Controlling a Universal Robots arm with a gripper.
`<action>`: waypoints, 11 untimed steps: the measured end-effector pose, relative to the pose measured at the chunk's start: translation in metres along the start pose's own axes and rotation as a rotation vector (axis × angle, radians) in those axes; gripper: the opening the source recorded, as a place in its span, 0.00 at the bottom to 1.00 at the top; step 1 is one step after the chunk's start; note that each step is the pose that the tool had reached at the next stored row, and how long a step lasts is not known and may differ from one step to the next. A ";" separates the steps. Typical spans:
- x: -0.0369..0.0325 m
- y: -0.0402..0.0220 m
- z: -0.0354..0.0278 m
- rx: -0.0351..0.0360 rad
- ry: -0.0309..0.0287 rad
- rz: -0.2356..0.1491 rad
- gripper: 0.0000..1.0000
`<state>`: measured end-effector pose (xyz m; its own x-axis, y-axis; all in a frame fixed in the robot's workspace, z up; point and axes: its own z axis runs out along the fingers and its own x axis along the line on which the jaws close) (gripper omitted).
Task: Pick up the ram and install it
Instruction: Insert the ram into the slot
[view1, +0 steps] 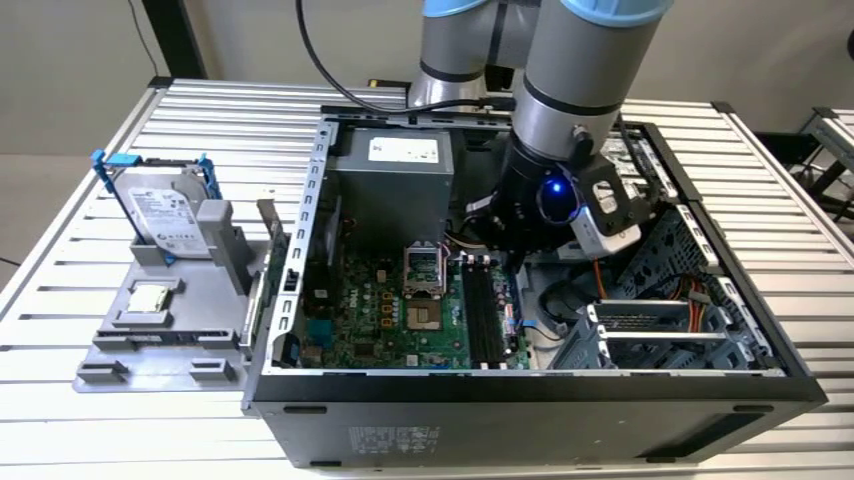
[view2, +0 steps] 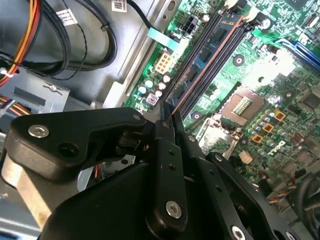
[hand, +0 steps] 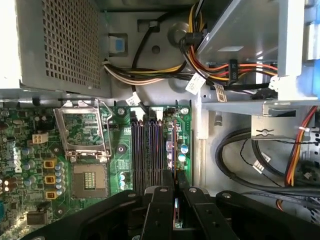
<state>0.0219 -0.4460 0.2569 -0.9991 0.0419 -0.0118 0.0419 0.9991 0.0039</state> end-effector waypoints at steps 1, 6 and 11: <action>-0.0001 -0.0001 0.0000 0.0001 0.0001 0.000 0.00; -0.0001 -0.0027 0.0063 -0.0002 0.0003 0.000 0.00; 0.0022 -0.0035 0.0153 0.0000 0.0003 0.000 0.00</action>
<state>0.0197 -0.4493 0.2416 -0.9991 0.0415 -0.0115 0.0415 0.9991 0.0039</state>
